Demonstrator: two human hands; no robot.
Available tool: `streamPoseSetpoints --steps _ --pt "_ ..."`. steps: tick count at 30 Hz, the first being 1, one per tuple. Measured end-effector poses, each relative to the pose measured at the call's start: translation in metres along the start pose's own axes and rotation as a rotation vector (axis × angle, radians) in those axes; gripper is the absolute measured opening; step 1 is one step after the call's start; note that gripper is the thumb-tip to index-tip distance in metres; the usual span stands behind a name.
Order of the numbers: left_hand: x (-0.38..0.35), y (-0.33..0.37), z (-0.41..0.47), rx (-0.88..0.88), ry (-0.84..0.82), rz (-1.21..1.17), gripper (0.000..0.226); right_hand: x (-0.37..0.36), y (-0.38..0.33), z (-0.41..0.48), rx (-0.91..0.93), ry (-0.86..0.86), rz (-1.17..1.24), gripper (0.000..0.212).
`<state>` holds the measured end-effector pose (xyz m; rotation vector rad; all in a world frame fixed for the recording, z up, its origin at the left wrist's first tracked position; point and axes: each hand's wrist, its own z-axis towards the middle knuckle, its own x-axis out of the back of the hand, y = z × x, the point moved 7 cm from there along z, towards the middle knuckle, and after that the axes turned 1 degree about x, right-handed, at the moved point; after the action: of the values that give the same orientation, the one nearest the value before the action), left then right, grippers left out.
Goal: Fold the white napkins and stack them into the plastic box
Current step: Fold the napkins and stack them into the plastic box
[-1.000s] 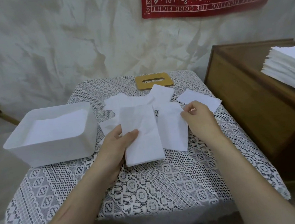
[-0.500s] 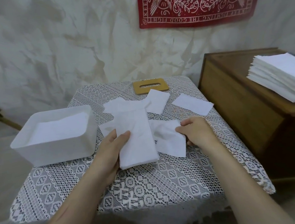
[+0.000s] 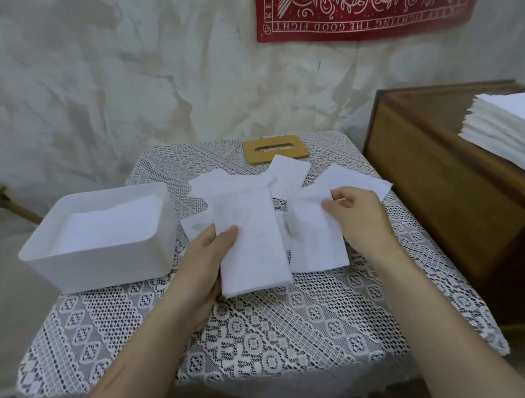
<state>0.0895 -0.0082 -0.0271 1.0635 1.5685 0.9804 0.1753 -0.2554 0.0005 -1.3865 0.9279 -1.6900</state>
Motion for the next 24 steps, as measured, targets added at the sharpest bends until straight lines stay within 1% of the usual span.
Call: streamPoseSetpoints --steps 1,3,5,7,8,9,12,14,15,16,19,24 --pt "0.0 0.0 0.001 0.0 0.006 -0.006 0.025 0.003 -0.007 -0.003 0.008 0.003 0.099 0.006" --pt "0.0 0.0 0.001 0.004 0.02 -0.019 0.025 0.007 -0.023 -0.012 -0.033 -0.05 0.365 0.013" --pt "0.0 0.0 0.0 0.007 0.027 -0.036 0.025 0.005 -0.036 -0.022 -0.119 -0.194 0.664 0.009" --pt "-0.001 0.0 -0.001 0.003 0.022 -0.046 0.027 0.001 -0.046 -0.03 -0.169 -0.309 0.824 0.015" --pt "-0.002 -0.001 -0.002 0.001 0.016 -0.052 0.027 -0.002 -0.05 -0.032 -0.169 -0.329 0.833 0.016" --pt "-0.004 -0.001 -0.003 0.001 0.009 -0.055 0.028 -0.007 -0.05 -0.034 -0.161 -0.327 0.792 0.017" --pt "-0.009 -0.003 -0.005 0.011 -0.006 -0.063 0.029 -0.022 -0.045 -0.039 -0.081 -0.269 0.486 0.008" --pt "-0.01 -0.004 -0.005 0.017 -0.001 -0.063 0.029 -0.027 -0.042 -0.04 -0.033 -0.224 0.305 0.009" --pt "-0.01 -0.003 -0.005 0.019 -0.003 -0.053 0.03 -0.028 -0.041 -0.04 -0.026 -0.219 0.253 0.009" --pt "-0.01 -0.004 -0.004 0.02 -0.006 -0.042 0.031 -0.028 -0.041 -0.039 -0.024 -0.217 0.24 0.009" --pt "-0.009 -0.004 -0.003 0.017 -0.008 -0.019 0.033 -0.026 -0.041 -0.037 -0.028 -0.23 0.308 0.013" --pt "-0.01 -0.002 -0.005 0.006 -0.015 0.006 0.035 -0.038 -0.037 -0.039 -0.112 -0.305 0.435 0.013"
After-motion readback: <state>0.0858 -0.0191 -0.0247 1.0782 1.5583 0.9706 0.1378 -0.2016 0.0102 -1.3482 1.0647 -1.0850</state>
